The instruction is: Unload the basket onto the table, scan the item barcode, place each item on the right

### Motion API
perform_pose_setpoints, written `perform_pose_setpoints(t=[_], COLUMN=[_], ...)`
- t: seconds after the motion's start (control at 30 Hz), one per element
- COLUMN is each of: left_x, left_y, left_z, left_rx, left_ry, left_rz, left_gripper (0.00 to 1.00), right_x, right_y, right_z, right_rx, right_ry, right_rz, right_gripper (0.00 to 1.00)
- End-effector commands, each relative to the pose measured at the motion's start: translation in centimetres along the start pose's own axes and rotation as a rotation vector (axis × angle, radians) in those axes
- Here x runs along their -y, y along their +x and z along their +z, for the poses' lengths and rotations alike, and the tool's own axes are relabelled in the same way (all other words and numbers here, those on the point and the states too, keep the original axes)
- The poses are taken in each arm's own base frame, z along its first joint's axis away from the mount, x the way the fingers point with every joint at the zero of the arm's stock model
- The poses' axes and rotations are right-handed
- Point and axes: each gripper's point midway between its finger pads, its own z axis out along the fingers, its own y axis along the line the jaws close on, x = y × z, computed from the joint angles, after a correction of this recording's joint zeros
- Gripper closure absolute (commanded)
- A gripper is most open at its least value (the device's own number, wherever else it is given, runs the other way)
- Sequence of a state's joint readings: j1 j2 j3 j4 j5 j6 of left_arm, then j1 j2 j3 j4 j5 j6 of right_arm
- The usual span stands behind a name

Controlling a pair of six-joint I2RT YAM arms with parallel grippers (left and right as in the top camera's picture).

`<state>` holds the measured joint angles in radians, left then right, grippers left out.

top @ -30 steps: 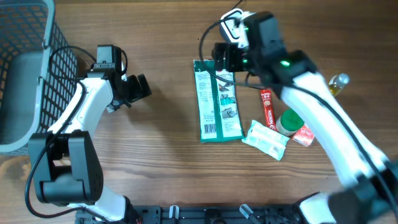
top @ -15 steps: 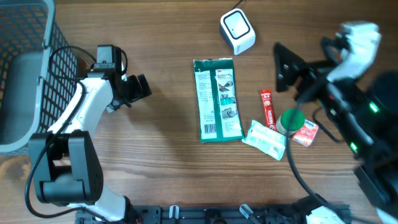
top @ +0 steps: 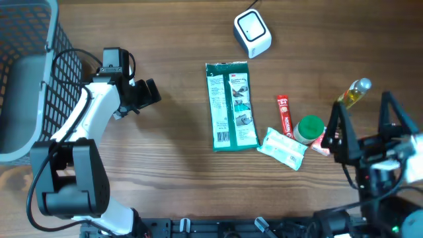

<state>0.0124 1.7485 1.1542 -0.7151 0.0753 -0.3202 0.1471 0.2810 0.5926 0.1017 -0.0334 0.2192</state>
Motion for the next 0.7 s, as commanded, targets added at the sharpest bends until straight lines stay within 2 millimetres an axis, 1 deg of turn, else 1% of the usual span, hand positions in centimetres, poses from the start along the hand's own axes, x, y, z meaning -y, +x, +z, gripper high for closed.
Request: perform_pose_setpoints(t=[0.0, 0.03, 0.13, 0.2, 0.27, 0.3, 0.33, 0.43, 0.67], left_x=[-0.1, -0.1, -0.1, -0.1, -0.1, -0.1, -0.1, -0.1, -0.1], left_y=[-0.5, -0.5, -0.5, -0.5, -0.5, -0.5, -0.5, -0.5, -0.5], left_z=[-0.4, -0.4, -0.4, -0.4, -0.4, -0.4, -0.4, -0.4, -0.4], left_rx=[0.017, 0.018, 0.018, 0.017, 0.017, 0.018, 0.017, 0.017, 0.017], left_ry=[-0.004, -0.004, -0.004, -0.004, -0.004, -0.004, -0.004, -0.004, -0.004], left_rz=[-0.005, -0.005, -0.005, -0.005, -0.005, -0.005, -0.005, -0.005, -0.005], left_gripper=[0.00, 0.00, 0.00, 0.00, 0.00, 0.00, 0.00, 0.00, 0.00], right_x=[0.4, 0.7, 1.7, 2.4, 3.6, 3.9, 4.2, 4.6, 4.5], right_y=[2.1, 2.6, 5.0, 6.4, 8.4, 9.0, 10.1, 11.7, 16.0], right_z=[-1.9, -2.2, -3.3, -3.6, -3.8, -3.8, -3.8, -3.9, -4.2], right_rx=[0.096, 0.114, 0.121, 0.108, 0.086, 0.071, 0.048, 0.015, -0.103], right_ry=[-0.035, -0.031, -0.008, 0.010, 0.056, 0.066, 0.077, 0.085, 0.037], right_rz=[-0.008, -0.011, -0.019, -0.019, 0.014, 0.026, 0.035, 0.013, -0.164], right_gripper=[0.00, 0.00, 0.00, 0.00, 0.00, 0.00, 0.00, 0.00, 0.00])
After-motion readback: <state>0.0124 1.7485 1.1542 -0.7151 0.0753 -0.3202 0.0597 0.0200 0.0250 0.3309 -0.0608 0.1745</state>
